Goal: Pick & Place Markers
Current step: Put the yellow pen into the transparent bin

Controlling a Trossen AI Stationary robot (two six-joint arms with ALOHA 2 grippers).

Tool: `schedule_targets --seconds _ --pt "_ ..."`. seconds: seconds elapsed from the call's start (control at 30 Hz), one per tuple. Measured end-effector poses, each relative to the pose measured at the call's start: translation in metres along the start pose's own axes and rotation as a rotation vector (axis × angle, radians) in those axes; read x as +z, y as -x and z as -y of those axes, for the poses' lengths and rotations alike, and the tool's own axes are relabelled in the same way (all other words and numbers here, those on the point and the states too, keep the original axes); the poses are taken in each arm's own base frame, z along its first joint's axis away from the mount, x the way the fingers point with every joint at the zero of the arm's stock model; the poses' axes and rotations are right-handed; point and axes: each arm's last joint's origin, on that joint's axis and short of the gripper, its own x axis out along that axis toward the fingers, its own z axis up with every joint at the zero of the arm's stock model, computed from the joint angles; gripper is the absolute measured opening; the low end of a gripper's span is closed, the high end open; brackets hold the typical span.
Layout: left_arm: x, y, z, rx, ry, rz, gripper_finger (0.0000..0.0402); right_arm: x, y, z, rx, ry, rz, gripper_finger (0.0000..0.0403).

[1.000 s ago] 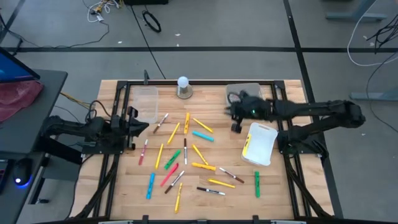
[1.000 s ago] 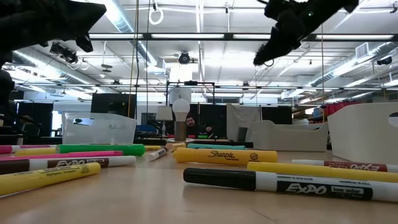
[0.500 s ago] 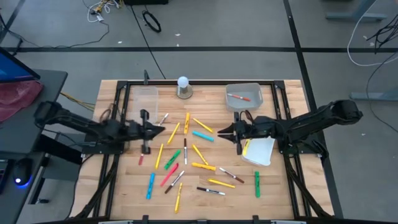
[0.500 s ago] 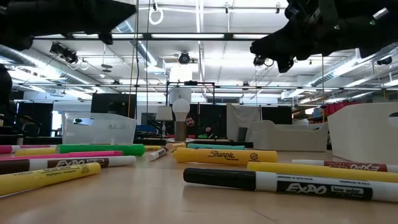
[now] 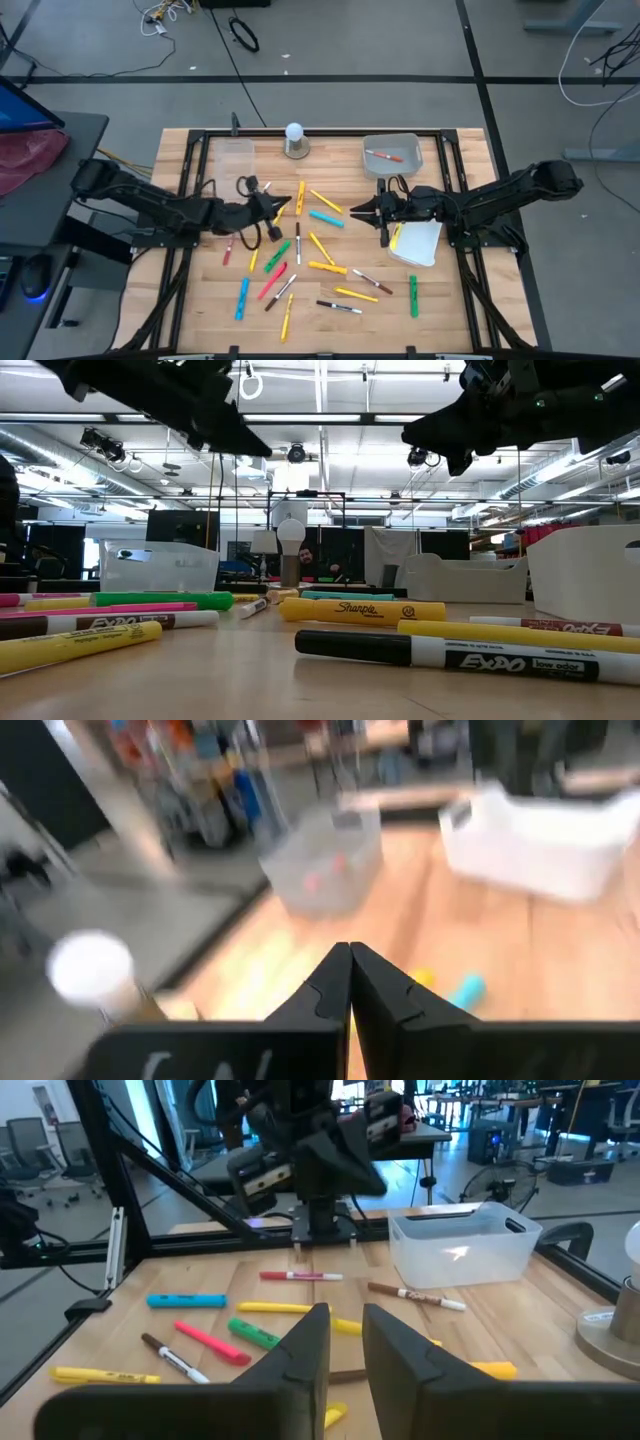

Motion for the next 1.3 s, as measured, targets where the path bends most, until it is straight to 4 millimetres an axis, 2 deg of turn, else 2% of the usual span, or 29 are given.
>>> schedule_targets --seconds 0.2,0.33,0.5,0.57,0.67,0.77,0.93,1.23,1.3 --pt "-0.011 -0.006 0.004 -0.027 0.165 -0.169 0.0034 0.0 0.0 0.0 -0.001 0.0 -0.003 0.0066" --pt "-0.029 -0.018 0.007 -0.052 0.307 -0.303 0.0088 -0.001 0.0 0.0 -0.001 0.001 -0.01 0.0066" --pt "-0.058 -0.037 0.009 0.058 0.476 -0.448 0.017 -0.001 0.0 0.0 -0.002 0.001 -0.012 0.0066" --pt "-0.069 -0.043 0.01 0.106 0.517 -0.489 0.0191 -0.001 0.0 0.0 -0.002 0.001 -0.013 0.0066" --pt "-0.082 -0.049 0.01 0.162 0.555 -0.538 0.0202 -0.002 0.0 0.0 -0.002 0.002 -0.016 0.0066" --pt "-0.091 -0.053 0.011 0.175 0.567 -0.58 0.0192 -0.001 0.0 0.0 -0.002 -0.003 -0.014 0.0066" --pt "-0.103 -0.057 0.015 0.19 0.561 -0.628 0.0148 -0.001 0.0 0.0 -0.004 -0.015 -0.01 0.0066" --pt "-0.107 -0.057 0.015 0.211 0.538 -0.647 0.0037 -0.001 0.0 0.002 -0.072 -0.018 -0.003 0.0066" --pt "-0.107 -0.057 0.015 0.214 0.533 -0.651 0.0035 -0.001 0.0 0.002 -0.072 -0.017 -0.003 0.0066"
